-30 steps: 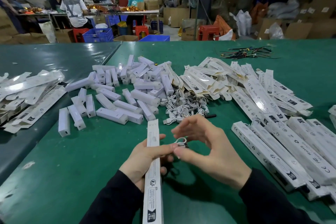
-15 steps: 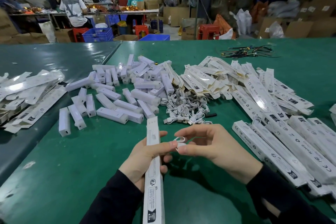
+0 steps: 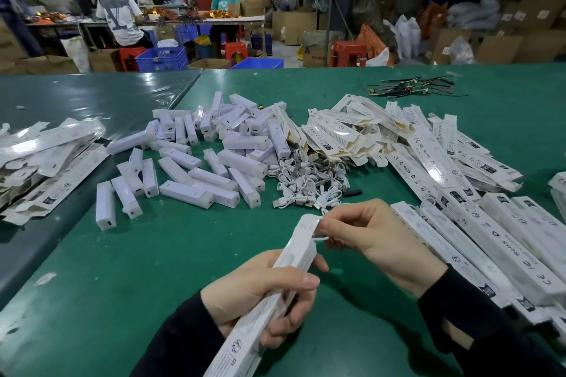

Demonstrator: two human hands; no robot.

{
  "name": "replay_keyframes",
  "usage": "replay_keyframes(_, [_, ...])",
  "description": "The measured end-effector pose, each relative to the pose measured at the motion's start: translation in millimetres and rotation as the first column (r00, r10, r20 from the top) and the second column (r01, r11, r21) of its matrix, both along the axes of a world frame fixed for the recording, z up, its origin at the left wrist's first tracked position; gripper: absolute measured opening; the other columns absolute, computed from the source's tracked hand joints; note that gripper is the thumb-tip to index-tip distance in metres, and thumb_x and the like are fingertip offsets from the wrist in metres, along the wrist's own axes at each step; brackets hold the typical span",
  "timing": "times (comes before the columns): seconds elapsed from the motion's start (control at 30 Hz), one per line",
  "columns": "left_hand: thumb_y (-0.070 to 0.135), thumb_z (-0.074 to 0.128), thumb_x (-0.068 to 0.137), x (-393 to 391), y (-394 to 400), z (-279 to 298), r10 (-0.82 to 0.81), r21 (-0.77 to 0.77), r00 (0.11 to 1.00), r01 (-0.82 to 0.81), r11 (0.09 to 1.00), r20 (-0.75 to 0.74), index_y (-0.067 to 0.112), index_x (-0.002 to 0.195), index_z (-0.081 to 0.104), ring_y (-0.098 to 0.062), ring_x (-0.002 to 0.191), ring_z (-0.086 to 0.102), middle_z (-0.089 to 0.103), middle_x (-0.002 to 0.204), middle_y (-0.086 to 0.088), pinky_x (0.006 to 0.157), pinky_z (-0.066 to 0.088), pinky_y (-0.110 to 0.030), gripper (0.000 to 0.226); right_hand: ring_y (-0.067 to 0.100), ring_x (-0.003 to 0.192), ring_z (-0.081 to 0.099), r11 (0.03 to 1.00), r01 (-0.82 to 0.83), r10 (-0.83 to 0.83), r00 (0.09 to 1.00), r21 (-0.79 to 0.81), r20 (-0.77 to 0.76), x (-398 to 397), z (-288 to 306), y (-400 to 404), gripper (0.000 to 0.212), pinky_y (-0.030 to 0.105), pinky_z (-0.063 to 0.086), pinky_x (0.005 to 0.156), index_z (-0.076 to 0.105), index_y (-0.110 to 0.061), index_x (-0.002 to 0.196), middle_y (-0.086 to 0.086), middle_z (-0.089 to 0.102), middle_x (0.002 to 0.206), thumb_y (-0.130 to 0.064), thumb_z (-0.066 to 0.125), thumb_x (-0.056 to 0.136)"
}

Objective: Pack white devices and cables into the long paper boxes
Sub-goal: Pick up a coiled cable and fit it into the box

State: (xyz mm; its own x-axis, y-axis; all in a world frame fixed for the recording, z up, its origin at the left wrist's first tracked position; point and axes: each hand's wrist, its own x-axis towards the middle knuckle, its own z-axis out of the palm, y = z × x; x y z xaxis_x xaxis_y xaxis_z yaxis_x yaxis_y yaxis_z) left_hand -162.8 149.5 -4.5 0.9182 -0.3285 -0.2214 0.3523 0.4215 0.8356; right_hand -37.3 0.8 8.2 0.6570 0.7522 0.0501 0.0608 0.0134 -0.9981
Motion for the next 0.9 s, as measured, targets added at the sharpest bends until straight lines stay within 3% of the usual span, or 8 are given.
replay_keyframes(0.27, [0.015,0.066,0.076,-0.5,1.4,-0.4,-0.006,-0.004,1.000,0.006,1.000,0.010,0.007,0.108,0.051,-0.011,0.032,0.037,0.046,0.053,-0.008,0.034,0.037,-0.013,0.036,0.007,0.060,0.054,0.997,-0.074,0.074,0.997,-0.013,0.032,5.8,1.6,-5.3,0.026,0.016,0.045,0.058,0.078,-0.005,0.079,0.008,0.070,0.071,-0.029,0.073,0.072])
replay_keyframes(0.43, [0.015,0.066,0.077,-1.5,-1.3,0.0,-0.061,0.018,0.998,0.061,0.998,0.016,0.009,0.110,0.052,-0.011,0.032,0.039,0.047,0.055,-0.010,0.035,0.038,-0.014,0.036,0.012,0.057,0.045,0.980,-0.195,0.192,0.980,-0.041,-0.055,7.3,3.7,-8.2,0.013,0.020,0.042,0.056,0.077,-0.011,0.073,0.014,0.055,0.065,-0.023,0.073,0.076])
replay_keyframes(0.53, [0.016,0.067,0.076,-1.1,-3.9,-0.8,-0.071,0.055,0.997,0.070,0.996,0.008,0.009,0.110,0.051,-0.012,0.031,0.039,0.046,0.055,-0.012,0.034,0.038,-0.014,0.038,0.011,0.056,0.051,0.988,-0.154,0.151,0.984,-0.026,-0.096,3.4,-0.2,-2.9,0.003,0.017,0.043,0.053,0.074,-0.013,0.076,0.011,0.065,0.071,-0.014,0.073,0.075])
replay_keyframes(0.7, [0.014,0.068,0.073,-0.2,-6.2,-2.7,-0.044,0.058,0.999,0.046,0.997,-0.029,0.009,0.109,0.051,-0.011,0.030,0.037,0.045,0.053,-0.011,0.034,0.038,-0.014,0.040,0.007,0.052,0.057,0.997,-0.078,0.076,0.994,-0.025,-0.072,2.1,-4.4,1.0,0.016,0.015,0.044,0.051,0.072,-0.013,0.066,0.008,0.069,0.067,0.000,0.074,0.075])
replay_keyframes(0.77, [0.015,0.069,0.073,-0.1,-6.1,-2.7,-0.034,0.051,0.999,0.036,0.998,-0.030,0.010,0.108,0.054,-0.011,0.030,0.037,0.044,0.053,-0.010,0.034,0.038,-0.013,0.038,0.007,0.056,0.058,0.994,-0.113,0.112,0.990,-0.003,-0.085,2.0,-3.5,0.2,0.005,0.014,0.045,0.052,0.074,-0.011,0.076,0.007,0.070,0.071,-0.006,0.074,0.073])
replay_keyframes(0.83, [0.015,0.070,0.073,-0.4,-5.2,-2.5,-0.027,0.044,0.999,0.028,0.999,-0.031,0.011,0.107,0.055,-0.011,0.031,0.036,0.042,0.055,-0.010,0.035,0.037,-0.013,0.037,0.010,0.063,0.059,0.986,-0.169,0.169,0.979,0.014,-0.115,2.4,-3.6,-0.7,0.021,0.015,0.046,0.057,0.073,-0.007,0.092,0.008,0.071,0.079,-0.011,0.071,0.072])
replay_keyframes(0.9, [0.015,0.069,0.073,-0.6,-4.7,-2.5,-0.023,0.047,0.999,0.024,0.999,-0.035,0.010,0.108,0.055,-0.011,0.031,0.035,0.041,0.055,-0.010,0.035,0.037,-0.013,0.039,0.017,0.066,0.057,0.983,-0.185,0.185,0.974,0.010,-0.128,2.7,-3.8,-0.9,0.025,0.019,0.048,0.061,0.072,-0.005,0.094,0.013,0.070,0.082,-0.011,0.071,0.070])
